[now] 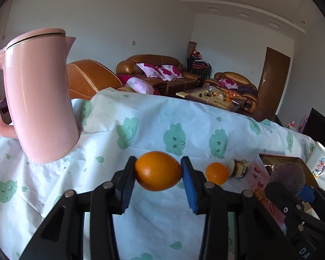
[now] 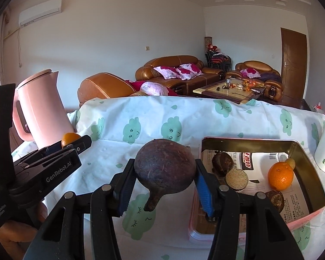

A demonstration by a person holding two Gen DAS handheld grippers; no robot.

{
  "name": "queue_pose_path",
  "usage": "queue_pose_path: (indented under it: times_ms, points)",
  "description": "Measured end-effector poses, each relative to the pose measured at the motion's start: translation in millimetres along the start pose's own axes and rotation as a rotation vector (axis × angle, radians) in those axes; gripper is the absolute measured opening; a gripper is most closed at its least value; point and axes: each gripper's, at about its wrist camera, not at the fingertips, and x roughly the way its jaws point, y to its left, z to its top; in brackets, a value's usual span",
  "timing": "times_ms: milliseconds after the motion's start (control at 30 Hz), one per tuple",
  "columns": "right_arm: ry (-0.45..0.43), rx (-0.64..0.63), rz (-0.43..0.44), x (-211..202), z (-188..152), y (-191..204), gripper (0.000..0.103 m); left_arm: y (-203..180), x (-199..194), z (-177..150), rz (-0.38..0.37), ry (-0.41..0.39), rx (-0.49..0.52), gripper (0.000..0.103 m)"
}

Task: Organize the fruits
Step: 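Carry the purple fruit and orange over the pink tin tray and release both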

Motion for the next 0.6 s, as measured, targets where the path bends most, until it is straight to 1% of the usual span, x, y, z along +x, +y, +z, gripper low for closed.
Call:
queue_pose_path:
  times_ms: [200, 333, 600]
  points:
    - [0.003, 0.004, -0.014, -7, -3, -13, 0.054, -25, -11, -10, -0.037, -0.006, 0.023, 0.043]
    - [-0.011, -0.001, -0.02, -14, -2, -22, 0.054, -45, -18, -14, -0.063, -0.013, 0.046, 0.043]
    - [-0.014, 0.021, -0.048, -23, -2, -56, 0.054, -81, -23, -20, -0.108, -0.014, 0.083, 0.043]
